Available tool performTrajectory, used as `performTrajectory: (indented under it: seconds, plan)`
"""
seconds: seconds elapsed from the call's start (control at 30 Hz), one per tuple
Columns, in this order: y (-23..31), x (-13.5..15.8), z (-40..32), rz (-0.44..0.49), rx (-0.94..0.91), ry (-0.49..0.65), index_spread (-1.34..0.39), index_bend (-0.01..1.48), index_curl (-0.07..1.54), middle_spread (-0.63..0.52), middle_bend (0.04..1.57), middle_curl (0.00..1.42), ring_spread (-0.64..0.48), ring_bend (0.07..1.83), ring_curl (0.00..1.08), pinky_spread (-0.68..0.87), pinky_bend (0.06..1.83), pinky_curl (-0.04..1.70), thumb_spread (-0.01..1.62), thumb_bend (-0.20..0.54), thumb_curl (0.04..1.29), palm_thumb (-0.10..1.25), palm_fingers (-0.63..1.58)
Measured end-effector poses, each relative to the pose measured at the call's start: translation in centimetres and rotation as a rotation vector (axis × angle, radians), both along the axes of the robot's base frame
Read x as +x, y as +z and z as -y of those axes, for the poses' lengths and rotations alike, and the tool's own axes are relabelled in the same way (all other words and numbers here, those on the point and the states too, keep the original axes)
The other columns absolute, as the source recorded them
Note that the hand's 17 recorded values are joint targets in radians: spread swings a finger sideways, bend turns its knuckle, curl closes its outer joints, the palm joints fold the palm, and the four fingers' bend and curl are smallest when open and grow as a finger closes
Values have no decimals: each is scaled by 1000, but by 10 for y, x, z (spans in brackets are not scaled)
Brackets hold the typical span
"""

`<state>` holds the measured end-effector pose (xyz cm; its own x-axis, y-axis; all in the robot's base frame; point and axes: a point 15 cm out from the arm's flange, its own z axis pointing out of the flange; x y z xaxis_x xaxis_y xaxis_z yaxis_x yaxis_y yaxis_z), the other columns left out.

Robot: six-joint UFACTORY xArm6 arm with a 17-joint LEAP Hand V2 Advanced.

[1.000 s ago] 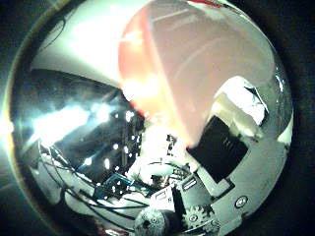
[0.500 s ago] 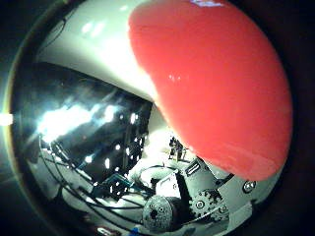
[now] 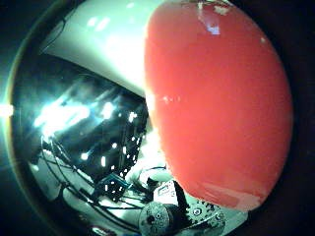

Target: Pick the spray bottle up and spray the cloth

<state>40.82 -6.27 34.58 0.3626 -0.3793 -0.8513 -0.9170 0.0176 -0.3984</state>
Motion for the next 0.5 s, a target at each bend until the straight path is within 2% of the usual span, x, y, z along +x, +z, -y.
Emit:
performTrajectory:
  seconds: [0.2,0.37,0.5]
  plan:
    - [15,-5,-6,-46,-9,-14,-329,1069,965,-259,1185,1055,-268,1350,864,-302,1096,1351,1228,-1,464,958,1005]
    - [28,-28,-21,-118,40,60,-303,1065,944,-244,1184,1046,-266,1325,870,-288,1070,1391,1172,-9,532,1009,1054]
    - [24,-45,-22,-173,-15,106,-290,1075,933,-235,1189,1041,-263,1318,878,-271,1050,1436,1129,-11,590,1003,1071]
